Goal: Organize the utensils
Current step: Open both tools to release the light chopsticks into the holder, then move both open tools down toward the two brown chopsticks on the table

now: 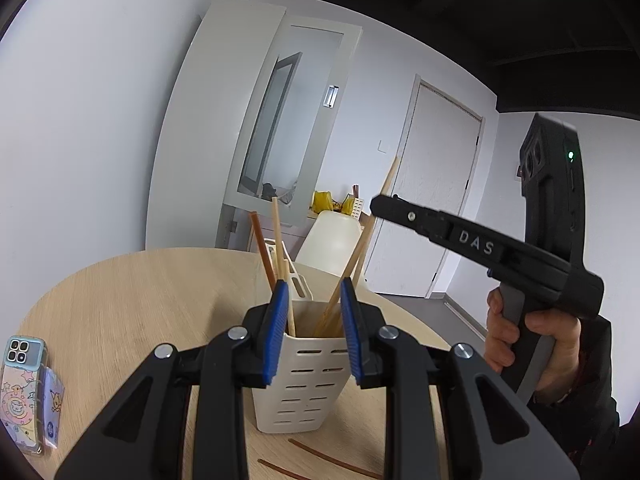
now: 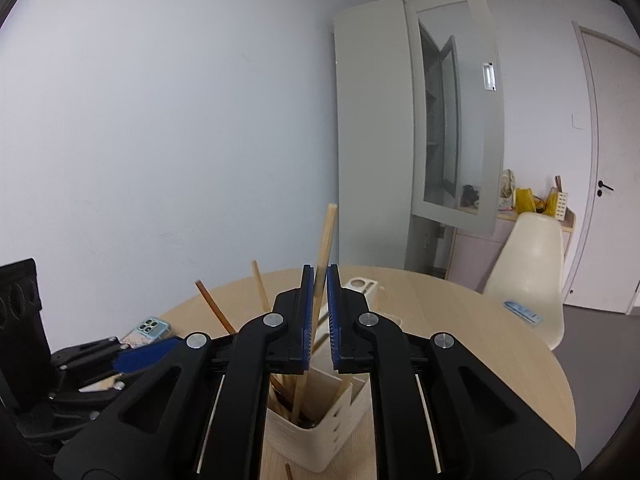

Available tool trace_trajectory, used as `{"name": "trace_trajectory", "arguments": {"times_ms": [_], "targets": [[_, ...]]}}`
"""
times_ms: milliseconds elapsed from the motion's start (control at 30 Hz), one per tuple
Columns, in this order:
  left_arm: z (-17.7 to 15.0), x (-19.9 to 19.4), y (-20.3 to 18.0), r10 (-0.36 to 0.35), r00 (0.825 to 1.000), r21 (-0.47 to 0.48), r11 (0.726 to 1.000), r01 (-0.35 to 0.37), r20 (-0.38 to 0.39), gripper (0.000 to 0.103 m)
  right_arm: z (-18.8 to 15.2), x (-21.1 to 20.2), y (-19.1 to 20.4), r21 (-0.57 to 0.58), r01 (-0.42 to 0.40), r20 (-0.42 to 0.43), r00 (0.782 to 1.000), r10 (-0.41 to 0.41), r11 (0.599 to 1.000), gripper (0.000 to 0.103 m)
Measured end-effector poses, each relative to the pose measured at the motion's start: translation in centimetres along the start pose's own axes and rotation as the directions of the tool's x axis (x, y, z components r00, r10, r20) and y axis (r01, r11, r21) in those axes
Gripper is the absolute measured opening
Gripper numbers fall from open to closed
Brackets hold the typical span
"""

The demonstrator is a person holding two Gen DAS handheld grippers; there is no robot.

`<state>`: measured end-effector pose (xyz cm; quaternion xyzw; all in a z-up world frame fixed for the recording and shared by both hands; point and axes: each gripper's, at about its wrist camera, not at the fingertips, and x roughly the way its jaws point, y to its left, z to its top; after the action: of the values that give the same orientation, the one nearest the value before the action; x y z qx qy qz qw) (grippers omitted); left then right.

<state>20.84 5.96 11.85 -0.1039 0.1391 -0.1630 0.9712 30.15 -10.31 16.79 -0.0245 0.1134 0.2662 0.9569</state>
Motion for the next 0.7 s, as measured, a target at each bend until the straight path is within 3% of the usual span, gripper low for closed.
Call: {"name": "trace_trajectory", "arguments": {"times_ms": [100,133,167,267,433,700], "targets": [[0.0,-0.1,-0.1,0.000,1.000,-0.005,1.000,0.000,-0.004,0.026,-0.6,0.2,-0.5,0.004,-0.012,-0.030,0.999,0.013,1.000,0.010],[-0.1,-0.1,-0.2,0.002,1.000,-0.003,1.000,-0.002,-0.004,0.026,-0.9,0.3,-0.6,0.006,-0.010,-0.043,0.999,0.010,1.000,0.023],[-0.1,-0.1,-0.2,0.005,1.000,0.000,1.000,-0.005,-0.004,0.026,-1.3,0.4,-0.9,0.017,-0.018,-0.051,0.999,0.019,1.000,0.028],[-0.2,-0.1,-0.2,0.001,1.000,-0.015,1.000,-0.001,-0.007,0.026,-2.1,0.4,-1.3,0.031,-0.017,-0.067,0.998,0.019,0.999,0.033],[-0.6,0.1,-0.2,0.006,1.000,-0.027,1.000,-0.007,-0.013,0.026,-3.3,-0.1,-2.5,0.082,-0.026,-0.081,0.996,0.033,0.996,0.053],[-1.3,-0.3,-0.1,0.002,1.000,-0.077,0.997,-0.004,-0.025,0.026,-5.5,-2.4,-4.2,0.181,-0.061,-0.100,0.992,0.080,0.982,0.062]]}}
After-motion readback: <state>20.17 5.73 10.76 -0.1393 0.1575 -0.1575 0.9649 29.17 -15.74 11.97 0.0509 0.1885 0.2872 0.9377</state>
